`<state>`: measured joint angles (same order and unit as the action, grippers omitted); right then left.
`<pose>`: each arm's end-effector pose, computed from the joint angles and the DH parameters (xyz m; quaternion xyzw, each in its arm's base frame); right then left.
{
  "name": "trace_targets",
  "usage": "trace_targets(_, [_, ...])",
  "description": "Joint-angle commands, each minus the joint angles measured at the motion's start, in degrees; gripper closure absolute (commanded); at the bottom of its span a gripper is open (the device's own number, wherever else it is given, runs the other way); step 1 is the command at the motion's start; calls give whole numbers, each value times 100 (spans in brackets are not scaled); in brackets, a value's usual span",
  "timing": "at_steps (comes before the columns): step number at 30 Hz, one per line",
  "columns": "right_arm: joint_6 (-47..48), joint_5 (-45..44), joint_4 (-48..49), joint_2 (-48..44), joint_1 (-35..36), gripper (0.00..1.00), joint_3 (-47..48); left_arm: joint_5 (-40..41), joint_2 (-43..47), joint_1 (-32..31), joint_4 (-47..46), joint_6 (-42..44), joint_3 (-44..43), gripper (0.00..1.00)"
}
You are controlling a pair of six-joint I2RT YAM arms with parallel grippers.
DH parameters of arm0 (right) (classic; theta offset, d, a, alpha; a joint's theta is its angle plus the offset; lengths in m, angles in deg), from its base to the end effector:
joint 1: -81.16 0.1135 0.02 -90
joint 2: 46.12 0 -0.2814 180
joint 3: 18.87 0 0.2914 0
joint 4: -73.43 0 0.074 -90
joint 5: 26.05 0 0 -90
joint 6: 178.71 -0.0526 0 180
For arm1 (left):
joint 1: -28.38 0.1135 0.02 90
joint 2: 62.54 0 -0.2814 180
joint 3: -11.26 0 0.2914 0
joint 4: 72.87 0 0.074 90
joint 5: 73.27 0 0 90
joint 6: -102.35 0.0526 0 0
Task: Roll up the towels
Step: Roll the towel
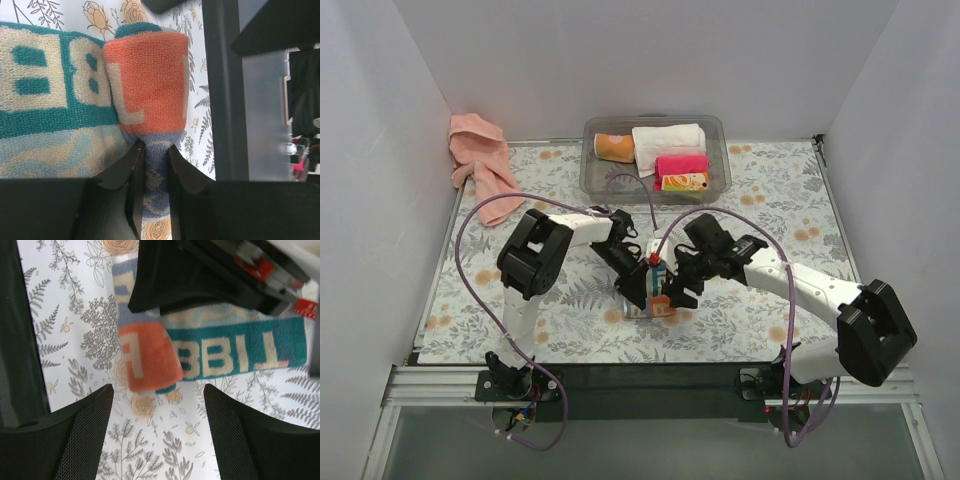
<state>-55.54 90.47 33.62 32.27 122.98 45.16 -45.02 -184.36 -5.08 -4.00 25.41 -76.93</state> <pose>0.2202 0.2286 0.2187 -0.6197 0.6919 0.2402 0.2821 0.2995 -0.2535 0.0947 -0.2856 -0.8059 0.4855 0.1823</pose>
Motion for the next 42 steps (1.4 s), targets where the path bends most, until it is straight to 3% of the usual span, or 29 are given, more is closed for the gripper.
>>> trace_targets(1, [58,-919,787,106,589,33,-177,1342,-517,84,-74,311,-15,83])
trace_targets(7, [181,-1983,1614,702,1354,34,-468,1368,-729,102,-83,277,-243,79])
trace_targets(9, [146,-2063,1737,879,1460,41,-520,1350,-747,111,-109,241,-270,78])
trace_targets(10, [129,-2063,1772,1002,1478,47,-547,1350,-738,128,-109,224,-296,77])
trace_targets(11, [111,-2020,1790,1029,1478,68,-573,1350,-721,137,-109,206,-288,76])
trace_targets(14, [85,-1888,1843,951,1478,98,-766,1359,-519,242,-214,92,-174,73])
trace_targets(19, [58,-1116,1694,792,1197,99,-1039,1044,488,619,-618,-119,370,64])
trace_targets(21, [58,-650,1537,836,1013,99,-978,790,886,813,-872,-304,582,58])
trace_targets(22, [32,-466,1483,888,942,99,-943,666,1236,901,-952,-356,670,50])
trace_targets(25, [6,238,1264,1063,652,99,-759,507,1948,1244,-1181,-558,968,46])
trace_targets(32, [128,1424,526,1889,82,99,-48,1227,3933,1570,-2200,-744,1829,36])
trace_targets(38, [550,2364,-773,3163,-446,99,937,2568,5237,728,-2956,-252,2901,31])
trace_targets(42, [752,2735,-1408,3858,-631,99,1596,3509,5818,-377,-3657,152,3684,29])
